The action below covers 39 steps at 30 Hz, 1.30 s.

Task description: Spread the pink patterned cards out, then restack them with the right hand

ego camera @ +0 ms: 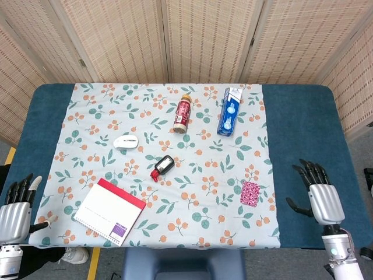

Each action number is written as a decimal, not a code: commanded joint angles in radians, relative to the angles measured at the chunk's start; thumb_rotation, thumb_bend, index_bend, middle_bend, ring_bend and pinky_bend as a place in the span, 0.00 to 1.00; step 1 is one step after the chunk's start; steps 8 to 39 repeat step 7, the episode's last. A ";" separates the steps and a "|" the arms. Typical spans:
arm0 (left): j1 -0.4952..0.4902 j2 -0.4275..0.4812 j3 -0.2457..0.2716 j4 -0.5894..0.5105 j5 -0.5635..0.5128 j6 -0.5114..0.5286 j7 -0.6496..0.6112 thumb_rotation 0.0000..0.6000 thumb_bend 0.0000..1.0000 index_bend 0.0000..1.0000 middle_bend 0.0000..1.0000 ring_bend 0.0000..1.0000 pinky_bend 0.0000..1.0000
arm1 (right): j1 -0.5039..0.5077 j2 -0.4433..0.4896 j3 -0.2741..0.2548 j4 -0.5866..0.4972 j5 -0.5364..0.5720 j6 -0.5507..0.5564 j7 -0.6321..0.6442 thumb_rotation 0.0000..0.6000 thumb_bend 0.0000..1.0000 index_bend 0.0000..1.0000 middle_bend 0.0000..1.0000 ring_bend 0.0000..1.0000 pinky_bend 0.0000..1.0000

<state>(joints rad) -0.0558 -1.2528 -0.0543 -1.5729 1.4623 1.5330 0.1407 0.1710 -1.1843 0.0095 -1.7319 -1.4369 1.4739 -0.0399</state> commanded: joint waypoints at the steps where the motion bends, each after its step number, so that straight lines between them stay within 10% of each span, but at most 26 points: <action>1: 0.003 -0.007 -0.003 -0.010 0.007 0.013 0.015 1.00 0.09 0.10 0.01 0.08 0.00 | -0.025 0.002 -0.011 0.010 -0.034 0.030 -0.004 0.91 0.29 0.15 0.09 0.00 0.00; 39: 0.003 -0.014 -0.008 -0.025 0.010 0.024 0.042 1.00 0.09 0.10 0.01 0.08 0.00 | -0.051 -0.007 -0.003 0.014 -0.047 0.059 0.000 0.91 0.29 0.15 0.10 0.00 0.00</action>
